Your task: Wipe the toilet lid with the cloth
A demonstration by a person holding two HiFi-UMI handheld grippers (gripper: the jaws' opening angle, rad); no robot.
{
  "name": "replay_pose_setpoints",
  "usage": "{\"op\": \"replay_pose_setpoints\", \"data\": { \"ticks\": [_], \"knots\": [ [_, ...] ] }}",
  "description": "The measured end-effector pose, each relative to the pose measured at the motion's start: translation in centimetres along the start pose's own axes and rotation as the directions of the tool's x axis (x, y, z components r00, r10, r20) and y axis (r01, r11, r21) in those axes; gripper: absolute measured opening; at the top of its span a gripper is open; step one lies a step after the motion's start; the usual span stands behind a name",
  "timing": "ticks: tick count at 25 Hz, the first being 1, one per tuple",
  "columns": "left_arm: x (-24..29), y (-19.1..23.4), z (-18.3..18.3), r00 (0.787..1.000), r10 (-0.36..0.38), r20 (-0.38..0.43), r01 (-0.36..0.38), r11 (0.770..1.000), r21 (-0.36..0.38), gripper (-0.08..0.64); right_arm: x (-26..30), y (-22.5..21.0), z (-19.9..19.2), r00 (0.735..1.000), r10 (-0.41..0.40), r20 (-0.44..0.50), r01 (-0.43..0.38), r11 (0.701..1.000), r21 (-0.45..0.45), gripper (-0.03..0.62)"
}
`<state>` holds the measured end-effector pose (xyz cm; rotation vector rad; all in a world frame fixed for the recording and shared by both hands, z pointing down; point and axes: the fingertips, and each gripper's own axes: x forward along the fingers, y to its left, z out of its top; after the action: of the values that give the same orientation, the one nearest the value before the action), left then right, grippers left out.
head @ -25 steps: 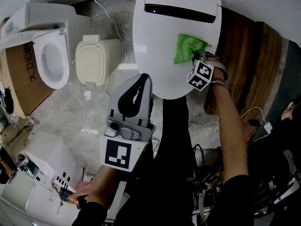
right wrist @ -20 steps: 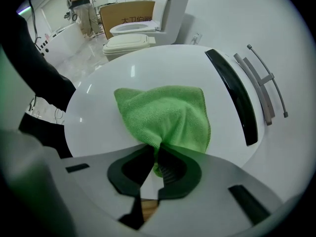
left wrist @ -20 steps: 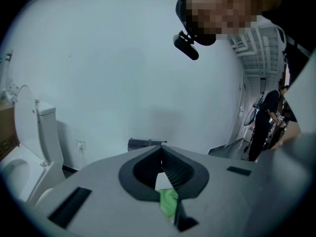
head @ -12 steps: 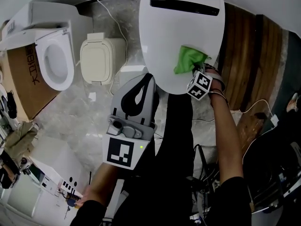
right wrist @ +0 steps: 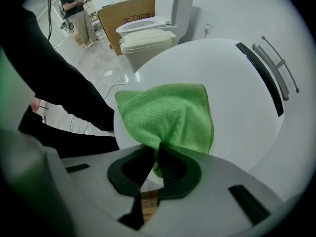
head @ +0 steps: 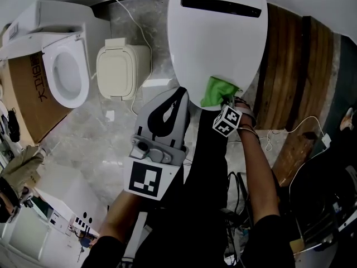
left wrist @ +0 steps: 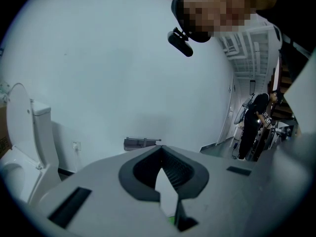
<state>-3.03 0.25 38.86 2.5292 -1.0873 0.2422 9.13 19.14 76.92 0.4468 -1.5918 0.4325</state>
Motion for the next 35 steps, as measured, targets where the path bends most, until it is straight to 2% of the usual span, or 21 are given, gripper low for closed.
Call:
{"op": "replay_pose_setpoints", "data": {
  "ticks": [6,11,15,17,20,23,27,30,35],
  "knots": [
    [-0.5,0.4,-0.6,1.0,0.01,-0.007,-0.01,1.0,-0.006,0.009,0.5,3.4,-0.2,0.998,0.063,-0.011,-0.063,0.998,-0.004,0.037],
    [-0.7,0.9,-0.8,1.0,0.027,-0.005,-0.027,1.0,-0.009,0.009,0.6,3.8,-0.2,0.995,0.104,-0.007,-0.104,0.994,0.03,0.037],
    [-0.8,1.4,-0.5,0.998,0.06,0.011,-0.06,0.998,-0.023,0.009,0.7,4.7,-0.1,0.991,0.133,-0.017,-0.133,0.991,0.002,0.037],
    [-0.9,1.6,-0.5,0.997,0.074,0.013,-0.073,0.997,-0.033,0.009,0.7,5.7,-0.3,0.985,0.172,-0.028,-0.172,0.985,-0.004,0.037],
    [-1.0,1.6,-0.7,0.996,0.086,0.012,-0.085,0.996,-0.038,0.009,-0.1,6.5,0.3,0.96,0.279,0.0,-0.278,0.957,0.087,0.037],
    [-1.0,1.8,-1.1,0.995,0.097,0.006,-0.097,0.994,-0.05,0.009,-2.6,5.4,2.2,0.932,0.341,0.12,-0.36,0.906,0.221,0.037],
    [-1.0,2.2,-1.1,0.992,0.129,-0.002,-0.129,0.989,-0.079,0.009,-6.7,1.4,5.0,0.91,0.304,0.281,-0.384,0.874,0.298,0.037],
    [-1.0,2.7,-0.7,0.987,0.158,0.0,-0.157,0.982,-0.104,0.009,-9.7,-3.1,7.4,0.89,0.235,0.39,-0.377,0.861,0.341,0.037],
    [-0.5,3.3,0.1,0.98,0.198,0.006,-0.196,0.974,-0.112,0.009,-14.0,-11.7,11.6,0.837,0.107,0.536,-0.357,0.85,0.388,0.037]
  ]
}}
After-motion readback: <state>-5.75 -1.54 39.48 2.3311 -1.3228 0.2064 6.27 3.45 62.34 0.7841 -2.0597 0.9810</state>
